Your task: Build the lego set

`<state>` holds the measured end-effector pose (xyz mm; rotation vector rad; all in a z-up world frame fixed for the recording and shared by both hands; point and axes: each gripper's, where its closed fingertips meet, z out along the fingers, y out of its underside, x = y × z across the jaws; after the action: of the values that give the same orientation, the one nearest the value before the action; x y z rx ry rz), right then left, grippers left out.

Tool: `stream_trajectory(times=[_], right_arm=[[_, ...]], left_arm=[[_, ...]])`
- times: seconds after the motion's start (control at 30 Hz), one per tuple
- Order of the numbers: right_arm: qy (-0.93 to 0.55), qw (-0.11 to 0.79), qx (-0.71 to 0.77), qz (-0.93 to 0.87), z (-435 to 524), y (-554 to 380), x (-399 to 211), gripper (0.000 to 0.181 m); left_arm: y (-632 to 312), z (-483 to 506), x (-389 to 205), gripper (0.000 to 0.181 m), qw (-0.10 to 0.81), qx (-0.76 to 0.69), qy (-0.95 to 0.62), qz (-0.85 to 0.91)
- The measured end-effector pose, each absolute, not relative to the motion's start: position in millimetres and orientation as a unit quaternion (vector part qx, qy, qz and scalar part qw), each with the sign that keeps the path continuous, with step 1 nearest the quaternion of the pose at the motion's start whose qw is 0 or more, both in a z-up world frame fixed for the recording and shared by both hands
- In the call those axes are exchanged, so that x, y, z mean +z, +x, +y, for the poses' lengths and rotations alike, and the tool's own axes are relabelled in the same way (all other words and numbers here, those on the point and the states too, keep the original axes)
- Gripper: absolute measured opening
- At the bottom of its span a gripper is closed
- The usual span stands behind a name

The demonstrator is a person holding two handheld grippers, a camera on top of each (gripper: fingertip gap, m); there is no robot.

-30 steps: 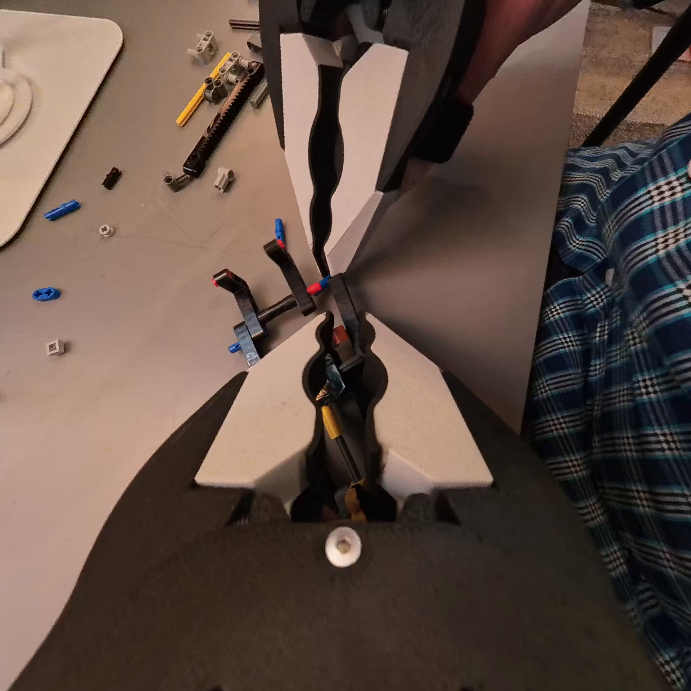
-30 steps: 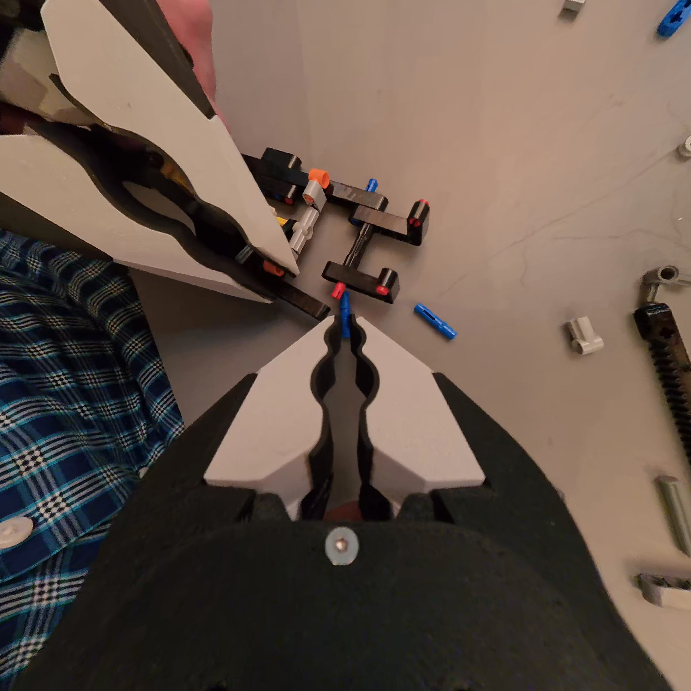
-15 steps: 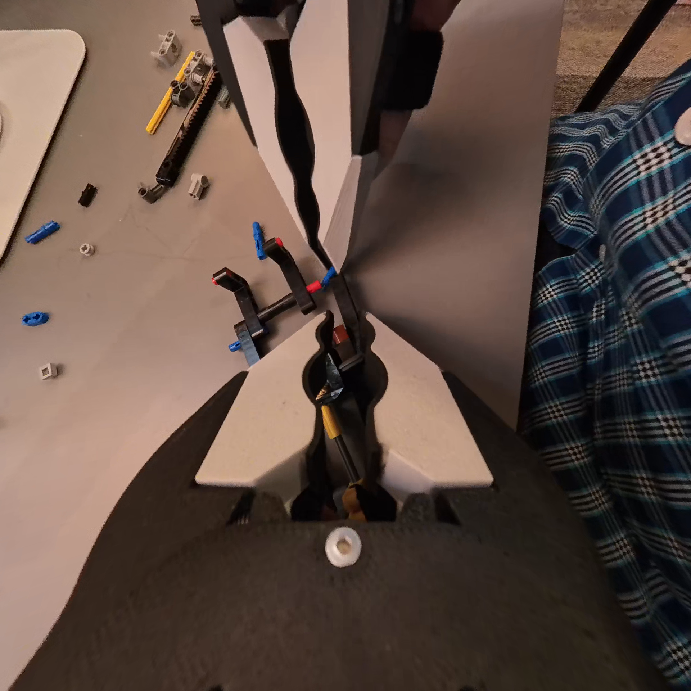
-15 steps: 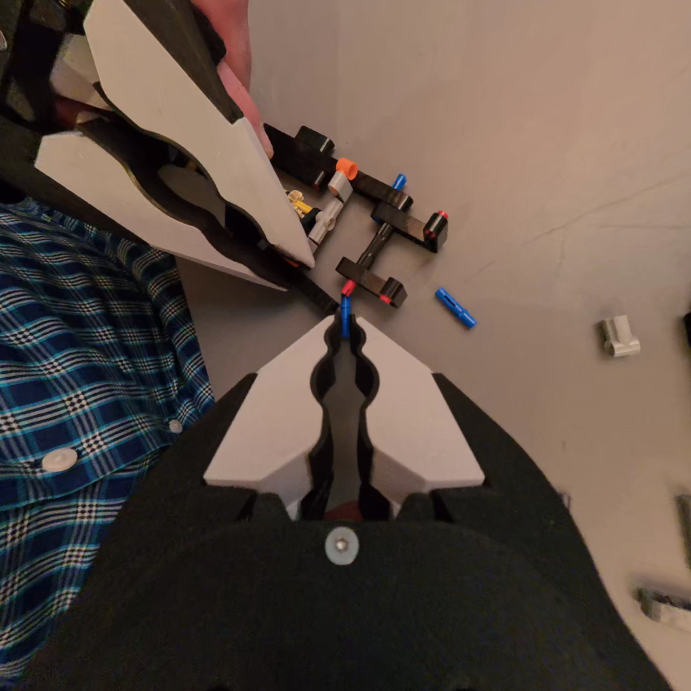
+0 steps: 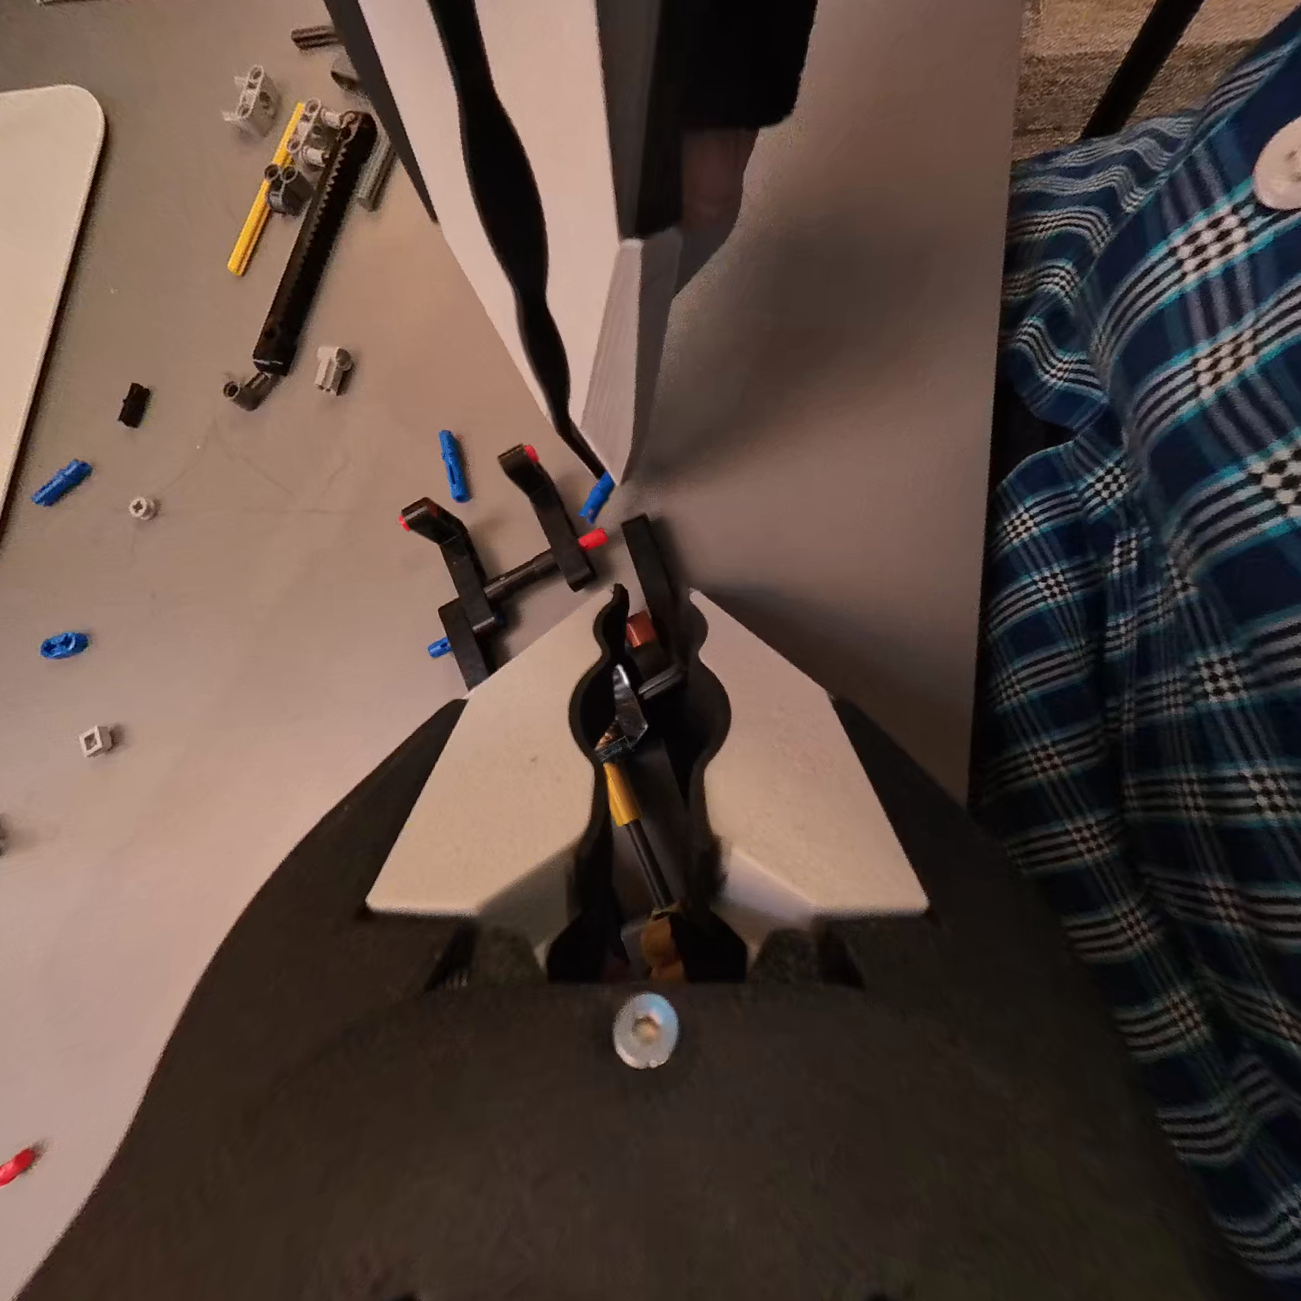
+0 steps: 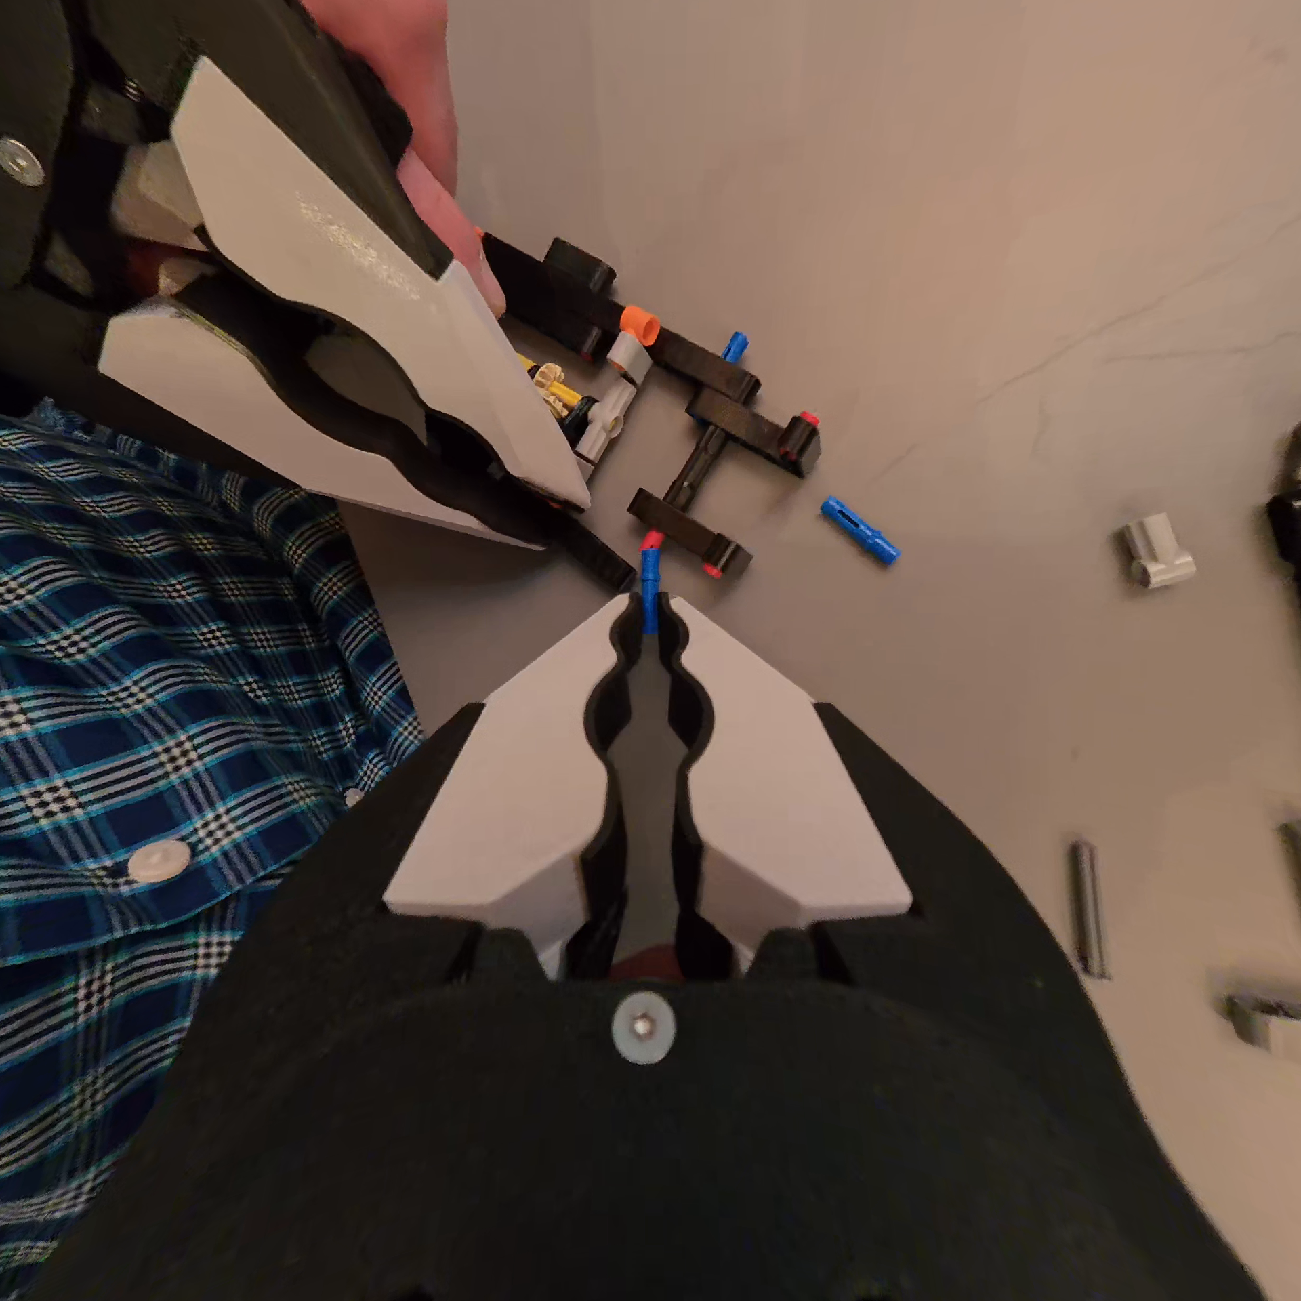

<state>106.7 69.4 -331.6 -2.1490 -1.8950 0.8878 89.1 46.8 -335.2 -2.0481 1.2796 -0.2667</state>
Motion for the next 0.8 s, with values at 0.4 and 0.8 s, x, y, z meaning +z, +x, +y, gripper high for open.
stream_trajectory(times=[0.4,0.8], right_arm=[[-0.736,0.061,0.269,-0.619,59,102,-335,0.001],[-0.754,0.072,0.231,-0.61,70,115,-336,0.001]], left_arm=[[93,46,-337,0.012,0.344,-0.076,-0.784,0.51],[101,48,-337,0.012,0.346,-0.058,-0.785,0.511]])
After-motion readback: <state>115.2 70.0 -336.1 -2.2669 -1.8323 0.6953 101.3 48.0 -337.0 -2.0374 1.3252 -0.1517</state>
